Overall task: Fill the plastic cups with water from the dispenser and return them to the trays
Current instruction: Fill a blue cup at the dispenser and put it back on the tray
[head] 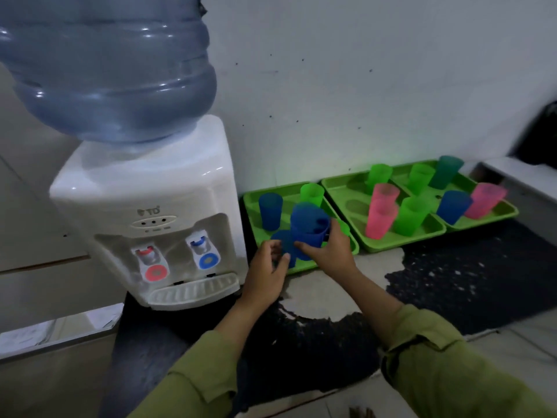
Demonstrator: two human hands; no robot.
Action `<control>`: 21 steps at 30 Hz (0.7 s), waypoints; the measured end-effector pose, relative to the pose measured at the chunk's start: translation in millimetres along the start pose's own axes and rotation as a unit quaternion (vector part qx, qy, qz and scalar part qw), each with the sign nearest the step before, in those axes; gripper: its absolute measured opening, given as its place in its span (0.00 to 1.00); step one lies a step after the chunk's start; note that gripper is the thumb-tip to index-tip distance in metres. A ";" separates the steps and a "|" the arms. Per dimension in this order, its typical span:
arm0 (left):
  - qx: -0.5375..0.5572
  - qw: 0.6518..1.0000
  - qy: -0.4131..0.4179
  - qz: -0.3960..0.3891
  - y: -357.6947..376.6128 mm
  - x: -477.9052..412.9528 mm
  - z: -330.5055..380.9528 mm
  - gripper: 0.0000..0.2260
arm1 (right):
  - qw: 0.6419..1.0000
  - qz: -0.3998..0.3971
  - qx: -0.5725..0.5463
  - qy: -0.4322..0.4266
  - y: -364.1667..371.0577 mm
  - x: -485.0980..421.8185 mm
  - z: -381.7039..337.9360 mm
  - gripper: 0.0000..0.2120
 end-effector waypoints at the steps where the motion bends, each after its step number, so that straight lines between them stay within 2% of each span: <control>1: 0.002 1.000 0.015 -0.003 8.2 -9.4 7.2 0.10 | 1.000 0.015 -0.002 -0.002 -10.1 -12.8 0.4 0.31; 5: -0.012 0.998 0.054 -0.004 49.1 -56.7 34.6 0.11 | 0.999 0.043 0.012 -0.010 -53.9 -72.4 10.5 0.33; 8: -0.026 0.998 0.052 -0.002 78.3 -89.0 50.1 0.13 | 0.999 0.036 0.029 -0.010 -81.1 -113.1 23.1 0.33; 15: -0.108 0.994 0.003 -0.026 154.1 -156.7 66.2 0.15 | 0.998 -0.032 0.062 -0.008 -128.3 -215.8 62.3 0.32; 21: -0.176 0.979 -0.056 -0.082 203.9 -191.2 53.8 0.18 | 0.993 -0.083 0.088 -0.005 -133.8 -280.4 99.1 0.32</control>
Point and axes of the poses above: each hand's wrist, its own x-axis away from the middle knuckle, its own y-axis out of the palm, z = x × y, the point moved 1 cm from there along -x, towards the middle knuckle, and after that the axes turned 1 degree about x, right-handed, at the moved point
